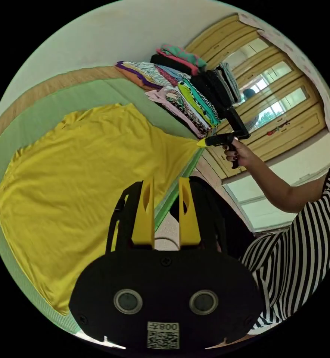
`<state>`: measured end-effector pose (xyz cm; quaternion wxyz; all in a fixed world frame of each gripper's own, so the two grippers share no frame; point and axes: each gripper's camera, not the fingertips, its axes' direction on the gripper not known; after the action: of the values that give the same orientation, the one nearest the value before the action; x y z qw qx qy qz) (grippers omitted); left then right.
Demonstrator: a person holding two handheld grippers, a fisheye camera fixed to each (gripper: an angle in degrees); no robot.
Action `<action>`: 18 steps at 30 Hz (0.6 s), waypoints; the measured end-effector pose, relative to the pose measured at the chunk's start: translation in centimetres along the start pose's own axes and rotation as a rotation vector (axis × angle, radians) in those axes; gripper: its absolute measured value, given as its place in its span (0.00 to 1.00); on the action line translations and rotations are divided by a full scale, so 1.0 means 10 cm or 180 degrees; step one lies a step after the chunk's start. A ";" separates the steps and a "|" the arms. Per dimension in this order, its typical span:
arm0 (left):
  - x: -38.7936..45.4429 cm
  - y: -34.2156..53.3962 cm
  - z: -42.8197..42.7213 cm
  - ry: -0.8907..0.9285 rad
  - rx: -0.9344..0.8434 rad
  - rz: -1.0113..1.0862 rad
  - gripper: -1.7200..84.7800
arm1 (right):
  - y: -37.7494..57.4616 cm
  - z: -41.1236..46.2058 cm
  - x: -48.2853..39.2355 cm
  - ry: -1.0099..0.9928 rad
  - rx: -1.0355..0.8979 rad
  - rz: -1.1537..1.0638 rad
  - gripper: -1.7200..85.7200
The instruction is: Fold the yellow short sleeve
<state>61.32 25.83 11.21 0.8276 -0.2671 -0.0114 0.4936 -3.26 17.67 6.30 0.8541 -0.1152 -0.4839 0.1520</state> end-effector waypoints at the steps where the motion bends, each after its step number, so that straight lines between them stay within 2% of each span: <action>1: 0.23 -0.27 0.17 -0.0088 -0.0128 0.0254 0.15 | 0.00 0.00 -0.01 -0.0018 0.0001 -0.0020 0.04; 5: 0.79 -0.79 0.59 -0.0640 -0.0497 0.0716 0.13 | 0.00 0.00 -0.04 -0.0024 -0.0053 -0.0130 0.04; 7: 0.98 -0.93 0.75 -0.1038 -0.0603 0.0744 0.08 | 0.00 0.00 -0.01 0.0052 -0.0095 -0.0144 0.04; 13: 1.02 -1.03 0.60 -0.0724 -0.0283 0.0181 0.04 | -0.02 -0.16 0.52 -0.0182 0.0175 0.0092 0.06; 18: 1.09 -1.12 0.56 -0.0571 -0.0162 0.0041 0.03 | -0.51 -0.01 1.18 -0.0442 0.0325 0.0495 0.13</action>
<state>74.43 33.05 18.39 0.8130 -0.2427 -0.0963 0.5204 3.28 17.30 17.31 0.8089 -0.0979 -0.5232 0.2498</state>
